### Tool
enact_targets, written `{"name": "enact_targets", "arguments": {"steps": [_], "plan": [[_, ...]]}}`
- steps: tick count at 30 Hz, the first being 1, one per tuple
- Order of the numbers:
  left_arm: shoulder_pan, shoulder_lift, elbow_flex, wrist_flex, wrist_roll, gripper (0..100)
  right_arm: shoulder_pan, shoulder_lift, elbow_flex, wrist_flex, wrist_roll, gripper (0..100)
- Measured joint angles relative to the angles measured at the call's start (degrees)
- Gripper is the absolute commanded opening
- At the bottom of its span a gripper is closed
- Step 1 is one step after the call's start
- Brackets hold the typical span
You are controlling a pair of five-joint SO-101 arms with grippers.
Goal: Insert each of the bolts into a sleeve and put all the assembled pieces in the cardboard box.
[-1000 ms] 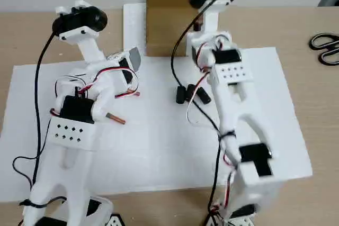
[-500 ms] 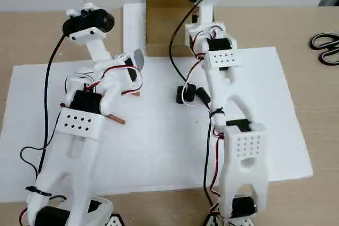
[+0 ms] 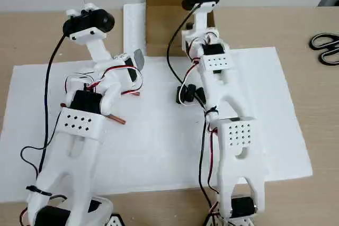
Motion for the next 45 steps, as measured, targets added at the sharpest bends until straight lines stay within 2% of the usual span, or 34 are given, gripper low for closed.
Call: {"name": "enact_targets", "arguments": {"steps": [3,5,12,20,27,33,41,45], "plan": [[0.00,0.00,0.00,0.00,0.00,15,0.00,0.62,0.09,0.09,0.00,20.7],[0.00,0.00,0.00,0.00,0.00,15,0.00,0.62,0.09,1.05,0.00,24.5],[0.00,0.00,0.00,0.44,0.00,15,0.35,0.79,-3.43,4.13,0.00,24.6],[0.00,0.00,0.00,1.58,0.00,15,0.26,0.79,-25.14,14.59,0.00,24.7],[0.00,0.00,0.00,1.58,0.00,15,-3.34,0.79,-42.02,37.01,0.00,24.5],[0.00,0.00,0.00,1.58,0.00,15,-6.07,0.79,-46.24,59.16,-1.41,24.5],[0.00,0.00,0.00,1.58,1.76,15,-7.12,0.53,-46.42,61.98,-3.96,24.1],[0.00,0.00,0.00,1.58,2.02,15,-9.23,-1.85,-44.84,62.24,-4.13,18.7]]}}
